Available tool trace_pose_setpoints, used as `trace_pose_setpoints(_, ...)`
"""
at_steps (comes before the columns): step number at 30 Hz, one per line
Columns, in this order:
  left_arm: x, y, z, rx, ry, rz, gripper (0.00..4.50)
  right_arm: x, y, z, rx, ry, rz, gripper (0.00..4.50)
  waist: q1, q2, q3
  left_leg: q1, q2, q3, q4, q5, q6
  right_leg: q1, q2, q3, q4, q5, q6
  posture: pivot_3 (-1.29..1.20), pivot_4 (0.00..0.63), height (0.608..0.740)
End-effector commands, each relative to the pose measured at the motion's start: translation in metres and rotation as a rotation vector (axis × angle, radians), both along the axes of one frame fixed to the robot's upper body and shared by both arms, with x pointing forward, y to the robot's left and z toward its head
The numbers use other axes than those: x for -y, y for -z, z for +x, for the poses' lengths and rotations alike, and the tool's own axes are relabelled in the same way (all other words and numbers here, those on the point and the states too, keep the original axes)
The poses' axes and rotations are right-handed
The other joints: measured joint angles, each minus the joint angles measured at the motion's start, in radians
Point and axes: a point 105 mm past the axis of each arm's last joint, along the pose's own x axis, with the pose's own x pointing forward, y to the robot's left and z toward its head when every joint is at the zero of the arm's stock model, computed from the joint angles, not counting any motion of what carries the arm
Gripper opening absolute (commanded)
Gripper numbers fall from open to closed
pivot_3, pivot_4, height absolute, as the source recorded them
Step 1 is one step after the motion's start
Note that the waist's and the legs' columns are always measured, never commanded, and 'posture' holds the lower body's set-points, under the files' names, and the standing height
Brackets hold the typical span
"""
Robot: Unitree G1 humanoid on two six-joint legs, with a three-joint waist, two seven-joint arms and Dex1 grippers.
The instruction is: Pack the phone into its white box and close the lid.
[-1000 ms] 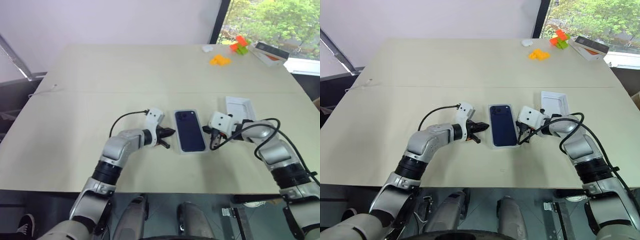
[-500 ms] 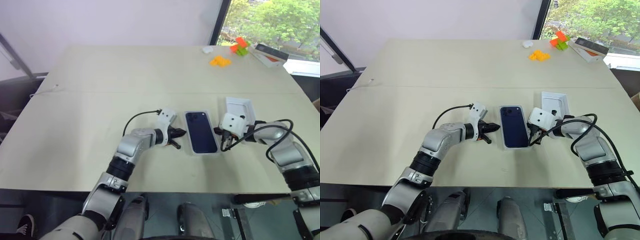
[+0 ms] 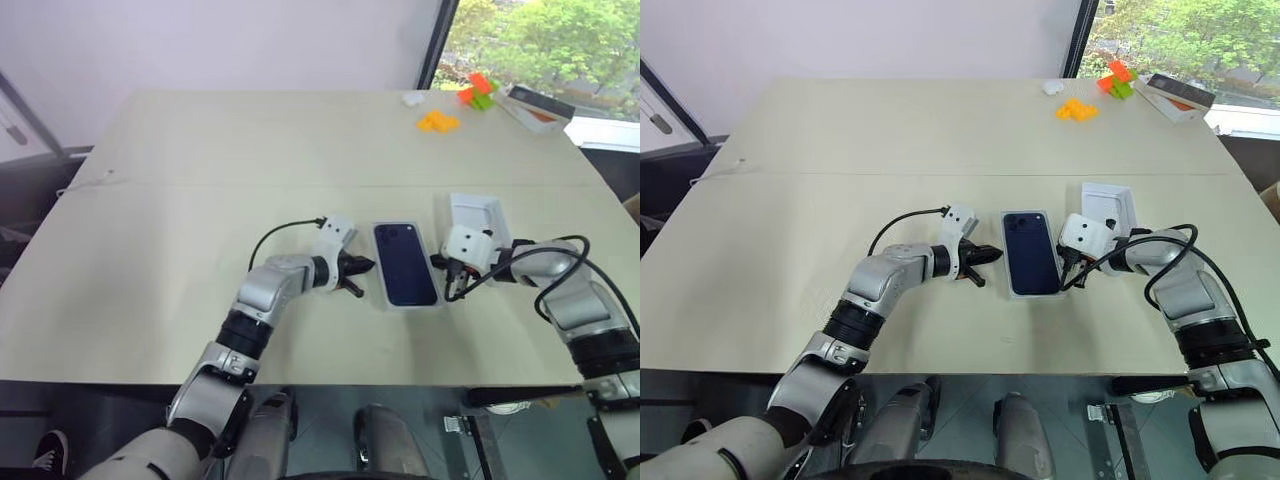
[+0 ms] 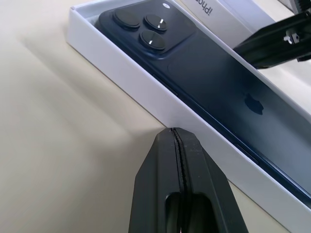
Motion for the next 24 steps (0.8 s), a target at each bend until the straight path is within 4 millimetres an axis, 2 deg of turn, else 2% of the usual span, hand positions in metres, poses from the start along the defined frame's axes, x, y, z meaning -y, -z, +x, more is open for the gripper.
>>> trace_pose_setpoints(1, -0.01, -0.048, -0.008, 0.068, 0.039, -0.114, 0.04, -0.011, -0.05, 0.012, 0.081, -0.006, 0.14, 0.0, -0.007, 0.002, 0.001, 0.0, 0.0, 0.0, 0.0, 0.0, 0.0, 0.0, 0.0, 0.0, 0.0, 0.0, 0.0, 0.0, 0.15, 0.74)
trace_pose_setpoints(4, -0.03, -0.066, -0.013, 0.085, 0.027, -0.129, 0.04, -0.013, -0.072, 0.016, 0.096, -0.004, 0.183, 0.0, -0.022, 0.004, 0.003, -0.002, 0.001, 0.0, -0.001, 0.0, 0.0, -0.004, 0.0, 0.001, 0.002, 0.0, 0.001, 0.0, 0.15, 0.74)
trace_pose_setpoints(6, -0.044, -0.072, -0.013, 0.122, -0.003, -0.107, 0.04, -0.014, -0.082, 0.019, 0.113, -0.002, 0.181, 0.0, -0.021, 0.004, 0.003, -0.001, 0.001, 0.0, -0.001, 0.0, 0.0, -0.004, 0.001, 0.001, 0.002, 0.0, 0.002, 0.0, 0.15, 0.74)
trace_pose_setpoints(11, -0.079, -0.083, -0.012, 0.17, -0.063, -0.089, 0.04, -0.018, -0.095, 0.031, 0.132, 0.05, 0.205, 0.0, -0.02, 0.004, 0.003, -0.001, 0.001, 0.001, -0.002, 0.0, 0.0, -0.003, 0.001, 0.001, 0.002, 0.0, 0.002, 0.0, 0.15, 0.74)
trace_pose_setpoints(12, -0.086, -0.085, -0.012, 0.171, -0.075, -0.093, 0.26, -0.019, -0.093, 0.032, 0.119, 0.062, 0.207, 0.54, -0.02, 0.004, 0.003, -0.001, 0.001, 0.001, -0.002, 0.0, 0.0, -0.004, 0.001, 0.002, 0.002, 0.0, 0.002, 0.0, 0.15, 0.74)
trace_pose_setpoints(13, -0.089, -0.086, -0.012, 0.17, -0.082, -0.095, 0.55, -0.02, -0.092, 0.032, 0.11, 0.067, 0.205, 0.86, -0.02, 0.004, 0.003, -0.001, 0.001, 0.0, -0.002, 0.0, 0.0, -0.004, 0.0, 0.002, 0.002, 0.0, 0.001, 0.0, 0.15, 0.74)
trace_pose_setpoints(15, -0.106, -0.092, -0.017, 0.2, -0.088, -0.079, 1.33, -0.019, -0.086, 0.037, 0.106, 0.151, 0.197, 1.78, -0.018, 0.004, 0.003, -0.001, 0.0, 0.0, -0.002, 0.0, 0.0, -0.004, 0.0, 0.002, 0.002, -0.001, 0.001, 0.0, 0.15, 0.74)
trace_pose_setpoints(20, -0.141, -0.103, -0.037, 0.235, -0.052, -0.086, 3.93, -0.018, -0.081, 0.039, 0.103, 0.298, 0.216, 4.44, -0.02, 0.004, 0.003, -0.003, 0.001, 0.001, -0.003, 0.0, 0.0, -0.009, 0.0, 0.006, 0.003, -0.002, -0.002, 0.0, 0.15, 0.74)
trace_pose_setpoints(21, -0.146, -0.103, -0.043, 0.223, -0.036, -0.088, 4.42, -0.017, -0.08, 0.04, 0.103, 0.339, 0.229, 4.5, -0.021, 0.004, 0.003, -0.003, 0.001, 0.001, -0.003, 0.0, 0.0, -0.009, 0.0, 0.006, 0.003, -0.002, -0.001, 0.0, 0.15, 0.74)
trace_pose_setpoints(24, -0.154, -0.102, -0.057, 0.219, 0.011, -0.079, 4.47, -0.008, -0.081, 0.043, 0.127, 0.442, 0.222, 4.5, -0.021, 0.005, 0.003, -0.003, 0.001, 0.001, -0.004, 0.0, 0.0, -0.009, 0.0, 0.006, 0.003, -0.002, -0.002, 0.0, 0.15, 0.74)
